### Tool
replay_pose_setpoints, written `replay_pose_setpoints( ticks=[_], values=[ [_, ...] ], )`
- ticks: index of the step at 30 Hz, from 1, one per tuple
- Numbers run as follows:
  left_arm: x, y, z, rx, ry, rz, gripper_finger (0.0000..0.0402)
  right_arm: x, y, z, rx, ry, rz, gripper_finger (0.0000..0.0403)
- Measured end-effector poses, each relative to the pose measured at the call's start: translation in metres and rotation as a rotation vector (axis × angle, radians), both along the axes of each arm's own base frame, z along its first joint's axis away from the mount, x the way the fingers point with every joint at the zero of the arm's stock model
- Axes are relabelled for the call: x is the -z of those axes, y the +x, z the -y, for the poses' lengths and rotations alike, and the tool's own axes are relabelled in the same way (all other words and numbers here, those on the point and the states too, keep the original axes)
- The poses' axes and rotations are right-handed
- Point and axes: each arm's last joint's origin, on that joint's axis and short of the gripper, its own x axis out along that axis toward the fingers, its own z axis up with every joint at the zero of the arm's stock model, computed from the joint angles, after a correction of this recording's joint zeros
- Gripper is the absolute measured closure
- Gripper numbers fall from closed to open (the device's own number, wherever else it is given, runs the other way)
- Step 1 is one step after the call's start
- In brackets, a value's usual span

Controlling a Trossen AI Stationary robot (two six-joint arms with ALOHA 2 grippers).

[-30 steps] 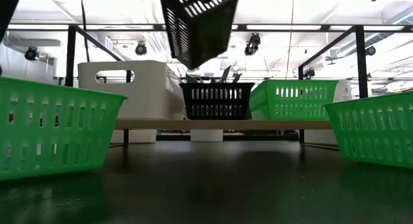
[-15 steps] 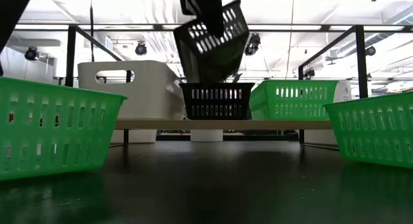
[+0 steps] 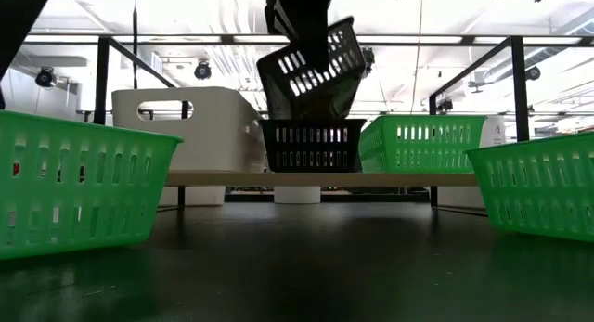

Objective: Stack baskets on shelf by color
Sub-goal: Stack the left black bin on top of the other black bin on the shelf

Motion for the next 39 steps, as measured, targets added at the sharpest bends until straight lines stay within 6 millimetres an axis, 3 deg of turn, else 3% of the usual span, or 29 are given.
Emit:
replay_pose_setpoints(
  ticks=[10, 39],
  values=[
    [0.017, -0.001, -0.004, -0.007, 0.012, -0.058, 0.0402, 0.0, 0.0, 0.0, 0.002, -0.002, -0.004, 0.0229],
    [0.018, -0.001, -0.003, 0.055, 0.007, -0.067, 0.0401, 0.003, 0.0, 0.0, 0.0, -0.007, -0.015, 0.023]
  ],
)
